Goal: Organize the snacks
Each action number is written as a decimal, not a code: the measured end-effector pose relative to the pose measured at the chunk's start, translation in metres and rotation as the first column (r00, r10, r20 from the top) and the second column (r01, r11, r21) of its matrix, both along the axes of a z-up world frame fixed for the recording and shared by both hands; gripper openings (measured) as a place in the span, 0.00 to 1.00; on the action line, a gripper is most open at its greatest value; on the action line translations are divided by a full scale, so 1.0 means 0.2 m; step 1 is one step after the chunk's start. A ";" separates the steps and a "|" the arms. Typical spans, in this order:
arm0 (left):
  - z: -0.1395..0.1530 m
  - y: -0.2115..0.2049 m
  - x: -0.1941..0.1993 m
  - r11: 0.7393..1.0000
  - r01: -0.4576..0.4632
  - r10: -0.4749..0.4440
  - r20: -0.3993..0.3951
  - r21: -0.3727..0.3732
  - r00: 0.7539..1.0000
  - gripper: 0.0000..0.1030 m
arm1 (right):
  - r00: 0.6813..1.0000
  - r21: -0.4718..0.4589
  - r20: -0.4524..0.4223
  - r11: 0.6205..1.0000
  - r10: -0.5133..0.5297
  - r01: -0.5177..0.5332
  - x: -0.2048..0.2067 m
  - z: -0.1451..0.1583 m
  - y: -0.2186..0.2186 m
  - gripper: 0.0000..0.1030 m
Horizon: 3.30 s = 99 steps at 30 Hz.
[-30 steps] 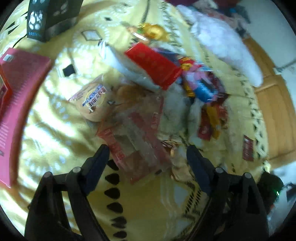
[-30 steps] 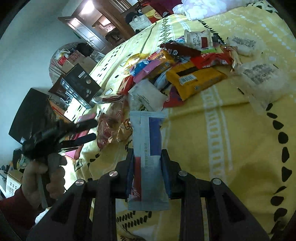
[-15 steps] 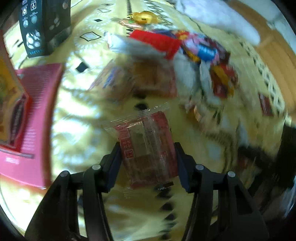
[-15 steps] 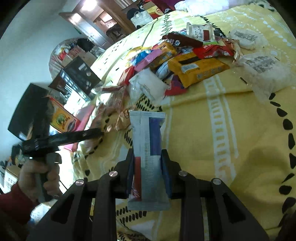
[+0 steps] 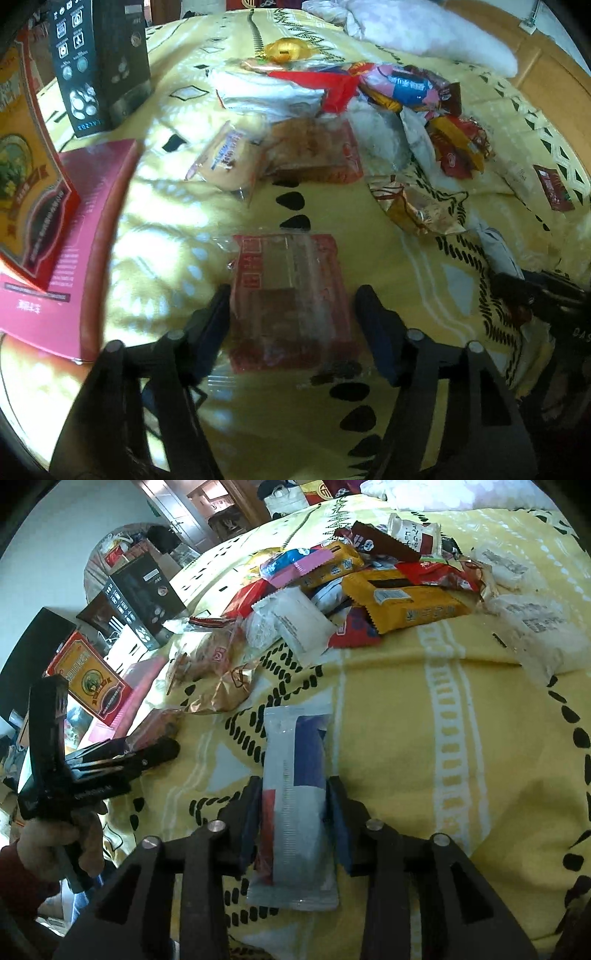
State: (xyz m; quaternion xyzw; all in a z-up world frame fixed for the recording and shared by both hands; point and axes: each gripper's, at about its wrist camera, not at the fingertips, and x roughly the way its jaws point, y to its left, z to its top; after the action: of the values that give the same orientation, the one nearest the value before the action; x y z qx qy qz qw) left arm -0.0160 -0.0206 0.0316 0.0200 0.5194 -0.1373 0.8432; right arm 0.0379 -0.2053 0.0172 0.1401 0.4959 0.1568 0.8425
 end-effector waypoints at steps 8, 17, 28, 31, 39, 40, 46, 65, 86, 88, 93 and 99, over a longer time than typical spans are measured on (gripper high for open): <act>0.35 0.09 -0.08 0.999 0.019 -0.012 0.182 -0.038 0.983 0.53 | 0.992 0.019 0.124 1.000 -0.024 0.022 -0.02 0.25 -0.01 0.31; 0.85 0.41 -0.16 0.993 -0.101 0.115 0.404 -0.055 0.908 0.53 | 0.955 0.014 0.294 0.999 0.031 -0.036 0.10 0.70 0.18 0.31; 1.16 1.36 -0.22 0.850 -0.517 0.488 0.512 -0.096 0.707 0.53 | 0.846 0.057 0.477 0.952 0.239 -0.301 0.39 1.29 0.99 0.31; 1.17 1.62 -0.27 0.765 -0.631 0.597 0.508 -0.127 0.621 0.53 | 0.799 0.059 0.504 0.910 0.328 -0.411 0.45 1.42 1.34 0.31; 1.06 1.95 -0.30 0.615 -0.784 0.720 0.469 -0.090 0.511 0.53 | 0.719 0.078 0.478 0.790 0.506 -0.608 0.47 1.53 2.12 0.31; 1.05 1.96 -0.29 0.612 -0.786 0.723 0.462 -0.085 0.513 0.53 | 0.714 0.079 0.470 0.781 0.518 -0.619 0.46 1.53 2.18 0.31; 0.99 2.01 -0.33 0.632 -0.772 0.713 0.438 -0.064 0.547 0.53 | 0.687 0.078 0.432 0.734 0.584 -0.674 0.42 1.47 2.48 0.31; 0.97 2.07 -0.37 0.652 -0.755 0.701 0.428 -0.061 0.571 0.53 | 0.694 0.088 0.384 0.723 0.610 -0.685 0.43 1.37 2.60 0.31; 0.99 2.08 -0.34 0.658 -0.751 0.695 0.429 -0.055 0.578 0.53 | 0.694 0.090 0.383 0.723 0.610 -0.685 0.43 1.36 2.61 0.31; 0.99 2.08 -0.34 0.658 -0.751 0.695 0.429 -0.055 0.577 0.53 | 0.695 0.090 0.382 0.723 0.609 -0.684 0.43 1.36 2.61 0.31; 0.99 2.08 -0.34 0.657 -0.752 0.695 0.429 -0.055 0.576 0.53 | 0.695 0.090 0.381 0.724 0.609 -0.684 0.43 1.36 2.61 0.31; 0.99 2.08 -0.33 0.657 -0.752 0.695 0.429 -0.055 0.576 0.53 | 0.694 0.089 0.377 0.722 0.613 -0.686 0.42 1.35 2.65 0.31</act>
State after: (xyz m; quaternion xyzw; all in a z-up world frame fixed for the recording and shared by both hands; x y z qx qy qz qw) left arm -0.0828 0.3960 0.2297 -0.1093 0.2985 0.2617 0.9113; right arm 0.1210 0.3244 0.2875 0.0207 0.3481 0.5213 0.7789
